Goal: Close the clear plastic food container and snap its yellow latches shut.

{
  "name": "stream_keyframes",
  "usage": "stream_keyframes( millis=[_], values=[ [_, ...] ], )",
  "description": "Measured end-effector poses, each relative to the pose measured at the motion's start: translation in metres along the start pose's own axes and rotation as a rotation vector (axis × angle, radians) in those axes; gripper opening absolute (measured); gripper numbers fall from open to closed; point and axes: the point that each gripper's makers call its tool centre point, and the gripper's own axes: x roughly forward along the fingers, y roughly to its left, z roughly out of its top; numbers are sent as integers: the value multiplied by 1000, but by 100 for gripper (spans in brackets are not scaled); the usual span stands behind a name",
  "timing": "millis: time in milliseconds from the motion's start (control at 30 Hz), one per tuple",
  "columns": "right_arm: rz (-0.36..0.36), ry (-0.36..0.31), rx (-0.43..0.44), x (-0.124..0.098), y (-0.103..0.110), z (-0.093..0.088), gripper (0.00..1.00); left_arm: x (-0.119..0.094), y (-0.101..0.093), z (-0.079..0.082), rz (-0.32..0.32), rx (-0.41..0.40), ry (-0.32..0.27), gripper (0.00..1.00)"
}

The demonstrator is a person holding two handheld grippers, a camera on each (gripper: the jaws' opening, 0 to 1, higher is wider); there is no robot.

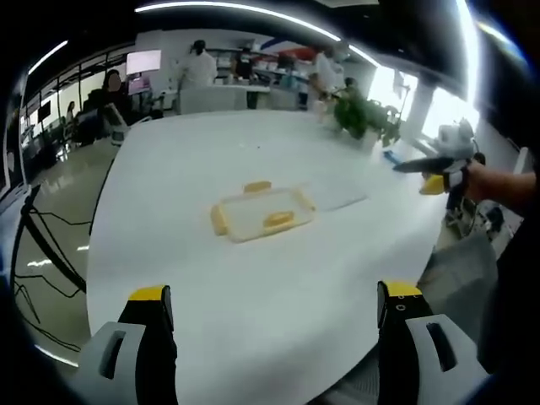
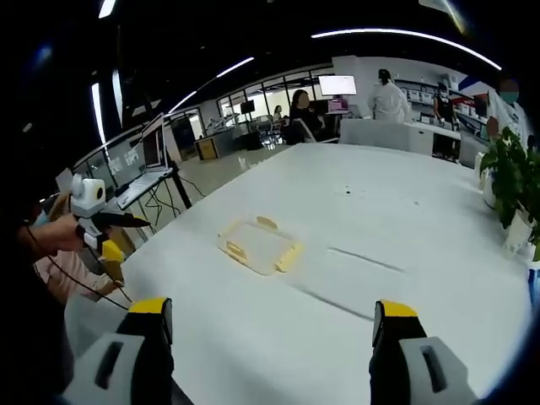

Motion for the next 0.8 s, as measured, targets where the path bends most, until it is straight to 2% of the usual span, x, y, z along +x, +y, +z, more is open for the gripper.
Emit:
stream_keyframes(
  millis=[333, 400, 500, 800],
  values=[
    [13, 2, -32, 17, -10, 15, 100, 15, 8, 9, 5, 18, 20, 99],
    [14, -1, -30, 19, -13, 18, 100, 18, 1, 9, -36, 47, 38, 99],
    [2, 7, -20, 23, -20, 20, 100, 22, 0, 12, -37, 94, 50, 99],
    [26, 38, -50, 33, -31, 22, 100, 30, 11, 19, -36, 95, 71, 99]
  ],
)
